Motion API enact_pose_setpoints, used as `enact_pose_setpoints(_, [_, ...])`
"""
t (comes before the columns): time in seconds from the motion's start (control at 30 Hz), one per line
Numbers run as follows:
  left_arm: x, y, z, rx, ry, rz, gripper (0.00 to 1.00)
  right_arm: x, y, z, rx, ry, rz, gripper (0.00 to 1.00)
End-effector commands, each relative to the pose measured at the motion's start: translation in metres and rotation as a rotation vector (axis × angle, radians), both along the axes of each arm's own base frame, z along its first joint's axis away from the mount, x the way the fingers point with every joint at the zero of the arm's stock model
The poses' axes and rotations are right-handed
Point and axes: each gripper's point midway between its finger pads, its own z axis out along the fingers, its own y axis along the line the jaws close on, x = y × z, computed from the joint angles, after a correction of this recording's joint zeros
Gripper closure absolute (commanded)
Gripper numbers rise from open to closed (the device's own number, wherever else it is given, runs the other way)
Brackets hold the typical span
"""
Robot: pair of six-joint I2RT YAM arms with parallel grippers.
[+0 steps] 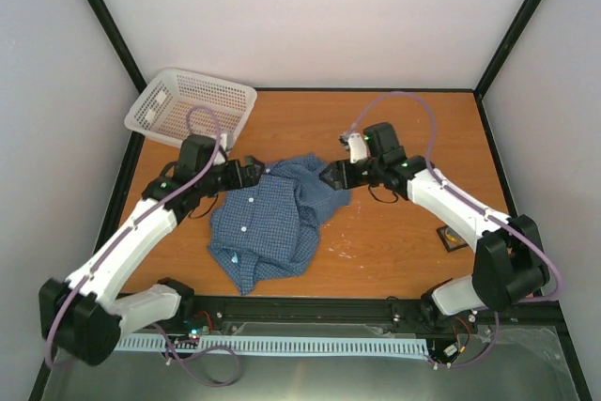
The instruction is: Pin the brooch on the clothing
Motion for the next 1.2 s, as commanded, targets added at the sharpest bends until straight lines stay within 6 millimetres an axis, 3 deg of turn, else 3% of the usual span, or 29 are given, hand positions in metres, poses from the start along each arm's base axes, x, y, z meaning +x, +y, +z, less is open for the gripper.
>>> enact_pose_setpoints(0.0, [-0.022,0.054,-0.010,0.040,0.027,0.251,0.00,0.000,0.026,0.034,-0.106,-0.183,0.068,0.29])
enact_pose_setpoints(0.07, [-0.030,0.072,-0.018,0.019,0.057,0.344,0.00,-0.004,0.052,0.038,-0.148,-0.232,0.139,0.17])
enact_pose_setpoints(0.13, [-0.037,0.081,-0.023,-0.017,0.078,0.406,0.00,-0.007,0.085,0.036,-0.138,-0.221,0.233,0.13])
enact_pose_setpoints(0.2, [-0.040,0.079,-0.019,-0.066,0.061,0.404,0.00,-0.005,0.117,0.026,-0.073,-0.156,0.293,0.12])
enact_pose_setpoints(0.23, [-0.041,0.075,-0.014,-0.092,0.038,0.379,0.00,-0.001,0.131,0.019,-0.038,-0.105,0.309,0.04])
enact_pose_setpoints(0.3, [-0.042,0.067,-0.004,-0.140,-0.010,0.332,0.00,0.005,0.155,0.005,-0.013,-0.037,0.343,0.00])
enact_pose_setpoints(0.4, [-0.046,0.063,0.004,-0.175,-0.043,0.306,0.00,0.022,0.177,-0.015,-0.063,-0.012,0.360,0.00])
enact_pose_setpoints(0.5, [-0.048,0.064,0.005,-0.172,-0.046,0.302,0.00,0.041,0.188,-0.048,-0.123,0.029,0.354,0.00])
enact_pose_setpoints(0.57, [-0.047,0.063,0.008,-0.166,-0.053,0.289,0.00,0.052,0.176,-0.077,-0.222,0.058,0.310,0.00])
enact_pose_setpoints(0.67, [-0.045,0.059,0.009,-0.154,-0.058,0.264,0.00,0.068,0.137,-0.114,-0.301,0.123,0.184,0.00])
enact_pose_setpoints(0.8, [-0.038,0.051,0.003,-0.165,-0.052,0.227,0.00,0.084,0.049,-0.145,-0.357,0.208,-0.054,0.00])
enact_pose_setpoints(0.9, [-0.033,0.041,-0.005,-0.182,-0.033,0.186,0.00,0.070,-0.018,-0.156,-0.465,0.214,-0.184,0.00])
enact_pose_setpoints(0.97, [-0.029,0.034,-0.010,-0.190,-0.016,0.159,0.00,0.048,-0.043,-0.154,-0.478,0.219,-0.219,0.00])
enact_pose_setpoints(1.07, [-0.020,0.026,-0.015,-0.188,0.009,0.129,0.00,0.001,-0.052,-0.146,-0.415,0.240,-0.221,0.00])
enact_pose_setpoints(1.17, [-0.011,0.023,-0.015,-0.181,0.017,0.121,0.00,-0.038,-0.027,-0.122,-0.346,0.203,-0.152,0.00])
